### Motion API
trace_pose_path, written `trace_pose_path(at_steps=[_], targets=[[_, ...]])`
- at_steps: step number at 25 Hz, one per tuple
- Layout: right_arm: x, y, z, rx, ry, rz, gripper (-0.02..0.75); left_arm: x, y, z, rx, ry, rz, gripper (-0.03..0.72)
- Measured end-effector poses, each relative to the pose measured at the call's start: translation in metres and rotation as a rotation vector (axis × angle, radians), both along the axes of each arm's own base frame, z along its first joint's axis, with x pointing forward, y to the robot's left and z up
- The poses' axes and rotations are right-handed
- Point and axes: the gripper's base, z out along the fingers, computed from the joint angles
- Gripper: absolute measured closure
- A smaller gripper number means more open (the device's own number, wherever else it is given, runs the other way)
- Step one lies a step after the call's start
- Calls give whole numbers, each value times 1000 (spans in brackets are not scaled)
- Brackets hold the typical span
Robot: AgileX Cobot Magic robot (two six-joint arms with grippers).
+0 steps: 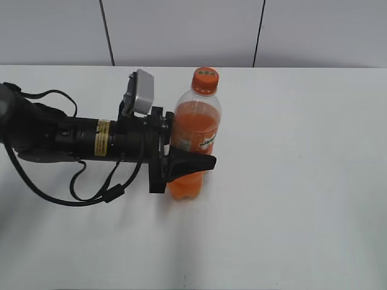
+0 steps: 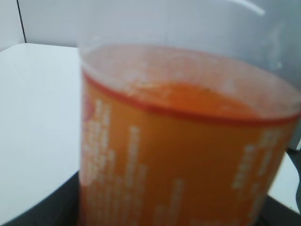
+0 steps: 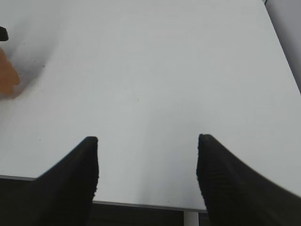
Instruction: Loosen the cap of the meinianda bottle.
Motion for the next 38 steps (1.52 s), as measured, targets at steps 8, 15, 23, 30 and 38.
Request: trace_pose_path(at_steps=[8, 15, 23, 30, 38], targets=[[0, 0, 0, -1, 0, 0, 244, 1, 14, -7, 3, -25, 75, 267], [0, 0, 0, -1, 0, 0, 244, 3, 15, -11, -5, -30, 92, 267], [0, 0, 0, -1, 1, 1, 244, 1, 14, -16, -35, -16, 78, 267], [0, 0, 0, -1, 1, 1, 244, -1, 14, -16, -33, -26, 56, 267], [0, 0, 0, -1, 1, 1, 244, -1, 14, -16, -33, -25, 57, 267]])
